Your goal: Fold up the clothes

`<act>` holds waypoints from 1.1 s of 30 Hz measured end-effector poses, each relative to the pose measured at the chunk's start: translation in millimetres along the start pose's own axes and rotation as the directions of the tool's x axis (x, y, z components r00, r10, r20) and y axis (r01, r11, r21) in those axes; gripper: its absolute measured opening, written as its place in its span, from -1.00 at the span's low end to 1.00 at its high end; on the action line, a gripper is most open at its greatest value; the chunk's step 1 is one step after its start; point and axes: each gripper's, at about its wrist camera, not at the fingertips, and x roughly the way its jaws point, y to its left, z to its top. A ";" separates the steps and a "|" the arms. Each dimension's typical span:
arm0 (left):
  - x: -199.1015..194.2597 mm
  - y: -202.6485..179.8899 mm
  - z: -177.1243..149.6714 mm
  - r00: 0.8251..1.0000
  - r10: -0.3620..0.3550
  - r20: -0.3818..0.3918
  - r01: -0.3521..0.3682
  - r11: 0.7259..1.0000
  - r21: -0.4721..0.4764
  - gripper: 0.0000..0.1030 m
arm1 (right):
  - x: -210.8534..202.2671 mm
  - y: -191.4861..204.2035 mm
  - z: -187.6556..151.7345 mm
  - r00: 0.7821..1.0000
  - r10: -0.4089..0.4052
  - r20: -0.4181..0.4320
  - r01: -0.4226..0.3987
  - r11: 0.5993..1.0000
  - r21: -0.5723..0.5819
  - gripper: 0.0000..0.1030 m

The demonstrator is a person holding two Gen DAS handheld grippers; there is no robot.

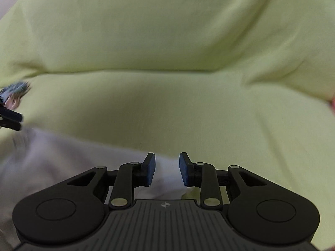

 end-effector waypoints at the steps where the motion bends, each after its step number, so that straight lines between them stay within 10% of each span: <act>1: -8.2 0.4 9.1 0.999 0.016 -0.030 -0.015 0.999 0.046 -0.73 | -13.5 4.5 8.5 1.000 -0.019 -0.015 0.019 1.000 -0.004 -0.37; 5: -28.8 -12.3 20.6 0.986 0.076 -0.151 -0.017 0.934 0.358 -0.69 | -60.4 31.8 29.8 0.993 -0.028 -0.113 0.029 1.000 0.008 -0.29; 8: -31.7 -18.9 16.5 0.982 0.093 -0.163 0.027 0.790 0.612 -0.63 | -84.5 66.9 33.0 0.980 -0.023 -0.197 0.030 0.999 0.034 -0.18; 15: 15.8 -7.5 -59.9 0.999 -0.023 0.046 -0.042 0.144 0.989 -0.34 | -109.9 159.2 7.9 0.957 -0.128 -0.259 0.183 0.962 0.201 -0.05; 17: 28.9 0.1 -78.7 0.990 -0.080 0.120 -0.118 0.023 0.993 -0.34 | -106.9 189.8 -9.6 0.944 -0.166 -0.284 0.243 0.933 0.264 -0.05; 21: 50.4 12.3 -105.7 0.967 -0.169 0.193 -0.208 -0.078 0.975 -0.34 | -101.0 250.8 -35.7 0.936 -0.157 -0.316 0.275 0.886 0.372 -0.01; 30: 80.6 10.2 -120.0 0.944 -0.272 0.188 -0.222 -0.099 0.970 -0.32 | -79.6 309.3 -68.9 0.913 -0.198 -0.358 0.334 0.867 0.371 0.05; 33: 82.2 17.4 -123.5 0.940 -0.292 0.178 -0.230 -0.153 0.961 -0.31 | -81.4 310.3 -77.2 0.909 -0.210 -0.361 0.357 0.839 0.411 0.05</act>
